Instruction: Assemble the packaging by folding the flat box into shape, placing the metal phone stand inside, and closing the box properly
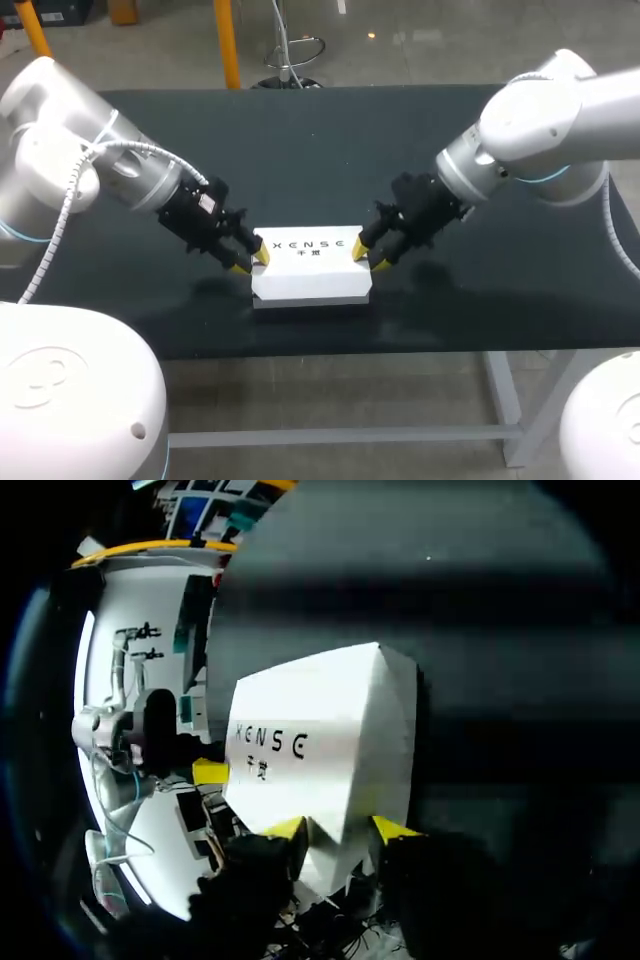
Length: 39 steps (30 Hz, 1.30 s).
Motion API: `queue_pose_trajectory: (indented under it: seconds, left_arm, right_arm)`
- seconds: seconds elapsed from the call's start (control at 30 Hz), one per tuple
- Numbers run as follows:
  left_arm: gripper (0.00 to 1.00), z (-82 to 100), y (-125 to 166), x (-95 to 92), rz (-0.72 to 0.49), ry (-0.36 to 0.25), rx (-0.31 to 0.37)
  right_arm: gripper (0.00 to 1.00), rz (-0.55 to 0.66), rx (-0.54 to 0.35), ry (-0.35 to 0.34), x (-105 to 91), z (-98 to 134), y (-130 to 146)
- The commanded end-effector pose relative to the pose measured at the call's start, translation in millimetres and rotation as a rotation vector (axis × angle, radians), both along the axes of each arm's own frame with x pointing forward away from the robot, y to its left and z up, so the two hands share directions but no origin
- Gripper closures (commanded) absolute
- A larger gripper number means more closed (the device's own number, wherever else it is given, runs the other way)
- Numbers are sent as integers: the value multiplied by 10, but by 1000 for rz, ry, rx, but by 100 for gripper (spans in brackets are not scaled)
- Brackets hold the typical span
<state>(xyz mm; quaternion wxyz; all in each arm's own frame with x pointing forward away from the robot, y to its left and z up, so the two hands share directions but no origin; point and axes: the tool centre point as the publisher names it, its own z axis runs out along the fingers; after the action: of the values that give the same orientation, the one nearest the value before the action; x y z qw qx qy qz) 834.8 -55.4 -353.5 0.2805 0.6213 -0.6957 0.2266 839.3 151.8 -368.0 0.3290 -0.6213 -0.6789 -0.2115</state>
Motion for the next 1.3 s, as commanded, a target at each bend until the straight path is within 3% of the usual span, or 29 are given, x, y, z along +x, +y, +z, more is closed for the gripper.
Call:
queue_pose_trajectory:
  seconds: [0.03, 1.3]
  left_arm:
    - [55, 39, -27, 33, -8, 13, 13]
    - [55, 202, -70, 101, -4, 135, 42]
  right_arm:
    - [56, 14, 2, 23, 66, 21, 20]
    - [56, 63, -13, 123, 163, 178, 55]
